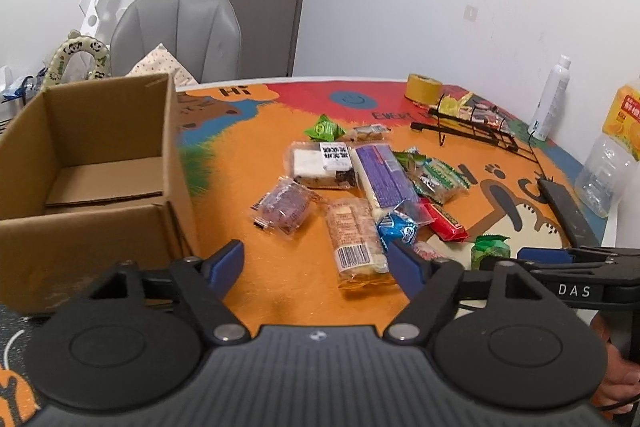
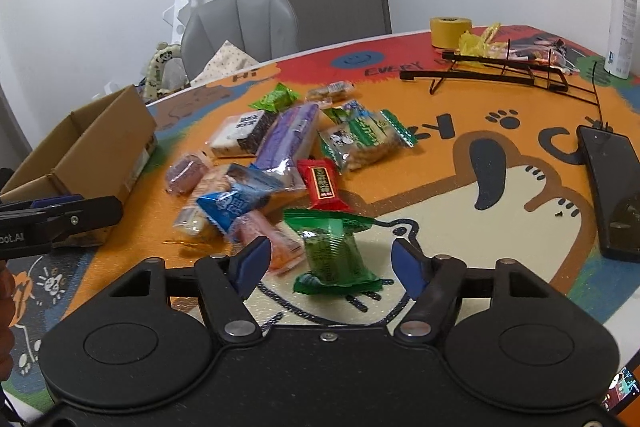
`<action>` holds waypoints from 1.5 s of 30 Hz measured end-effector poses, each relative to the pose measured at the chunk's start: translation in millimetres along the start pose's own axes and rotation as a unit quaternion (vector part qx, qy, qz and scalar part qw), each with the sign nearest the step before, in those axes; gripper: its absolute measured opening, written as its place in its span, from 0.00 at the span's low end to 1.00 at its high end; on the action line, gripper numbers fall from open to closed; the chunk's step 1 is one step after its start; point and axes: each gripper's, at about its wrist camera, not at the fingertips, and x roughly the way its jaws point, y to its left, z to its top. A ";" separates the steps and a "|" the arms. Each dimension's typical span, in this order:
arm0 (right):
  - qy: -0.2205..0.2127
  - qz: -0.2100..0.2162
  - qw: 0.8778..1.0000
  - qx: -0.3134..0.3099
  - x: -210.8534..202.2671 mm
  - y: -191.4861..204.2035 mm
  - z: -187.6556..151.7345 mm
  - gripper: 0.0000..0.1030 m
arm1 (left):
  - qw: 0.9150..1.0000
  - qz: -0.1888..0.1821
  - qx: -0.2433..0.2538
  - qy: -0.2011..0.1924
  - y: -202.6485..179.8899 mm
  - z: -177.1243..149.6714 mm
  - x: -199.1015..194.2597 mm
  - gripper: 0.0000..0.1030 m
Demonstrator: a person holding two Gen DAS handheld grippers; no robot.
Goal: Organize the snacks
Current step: 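Grasp the barcoded biscuit bar with left gripper while right grasps green-wrapped snack, then carry the biscuit bar and green snack in both grippers over the cardboard box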
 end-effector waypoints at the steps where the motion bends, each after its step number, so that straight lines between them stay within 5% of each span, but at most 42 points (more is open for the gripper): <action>1: 0.002 0.000 1.000 0.001 1.9 -1.2 0.3 0.63 | 1.000 -0.002 0.001 0.003 -0.6 0.1 3.1 0.70; 16: 0.014 -0.005 1.000 -0.001 21.4 -6.0 -1.7 0.48 | 0.999 -0.020 0.005 0.038 -15.5 1.1 51.7 0.64; 24: 0.008 -0.003 1.000 0.020 17.7 -19.1 -2.9 0.30 | 0.999 -0.013 0.009 0.049 -21.9 -2.7 68.5 0.57; 29: 0.007 0.000 1.000 0.028 15.3 -22.5 -4.5 0.29 | 0.999 -0.009 0.017 0.047 -23.0 -5.1 65.2 0.37; 45: 0.012 -0.002 0.999 0.042 5.5 -11.0 -5.8 0.28 | 0.999 -0.022 0.008 0.041 -7.5 -14.0 47.0 0.32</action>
